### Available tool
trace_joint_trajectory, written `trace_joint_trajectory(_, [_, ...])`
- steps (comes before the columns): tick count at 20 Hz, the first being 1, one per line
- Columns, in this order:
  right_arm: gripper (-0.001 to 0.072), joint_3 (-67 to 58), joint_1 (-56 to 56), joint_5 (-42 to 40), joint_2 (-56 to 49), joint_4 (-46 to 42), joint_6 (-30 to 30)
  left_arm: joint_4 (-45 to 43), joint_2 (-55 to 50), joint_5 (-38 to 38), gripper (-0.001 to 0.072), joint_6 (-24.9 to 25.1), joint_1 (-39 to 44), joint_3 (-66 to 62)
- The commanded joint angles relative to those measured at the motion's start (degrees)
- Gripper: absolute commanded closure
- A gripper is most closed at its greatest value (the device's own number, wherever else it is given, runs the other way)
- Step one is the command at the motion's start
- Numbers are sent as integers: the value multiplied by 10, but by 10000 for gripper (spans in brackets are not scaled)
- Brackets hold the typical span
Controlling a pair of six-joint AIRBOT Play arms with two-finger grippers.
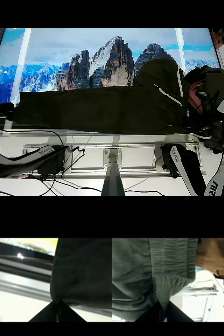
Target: Fold the clothes and pants, and hang the long-sleeved shirts on hangers.
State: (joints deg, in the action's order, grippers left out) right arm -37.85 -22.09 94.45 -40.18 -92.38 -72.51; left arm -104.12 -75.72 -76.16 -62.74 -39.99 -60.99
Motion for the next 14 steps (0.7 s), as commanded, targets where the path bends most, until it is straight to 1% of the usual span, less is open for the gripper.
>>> trace_joint_trajectory(1, [542,0,0,5,0,0,2,-51,-22,-28,625,0,-2,5])
trace_joint_trajectory(2, [241,0,0,0,0,8,2,-36,-27,-23,388,-1,-2,5])
trace_joint_trajectory(3, [-8,0,0,-14,0,26,2,-21,-30,-12,171,-6,-2,5])
trace_joint_trajectory(4, [1,0,0,-40,0,54,2,-6,-31,2,146,-18,1,5])
trace_joint_trajectory(6, [3,0,0,-116,0,127,3,8,-31,20,146,-18,14,2])
trace_joint_trajectory(8, [8,-2,0,-206,0,207,17,7,-31,26,146,-18,37,-10])
trace_joint_trajectory(11, [17,-6,4,-340,-7,313,17,8,-31,37,147,-21,96,-49])
trace_joint_trajectory(13, [18,-32,48,-391,-47,326,17,9,-31,56,148,-44,146,-73])
trace_joint_trajectory(14, [18,-52,81,-401,-76,325,17,9,-31,69,148,-53,173,-80])
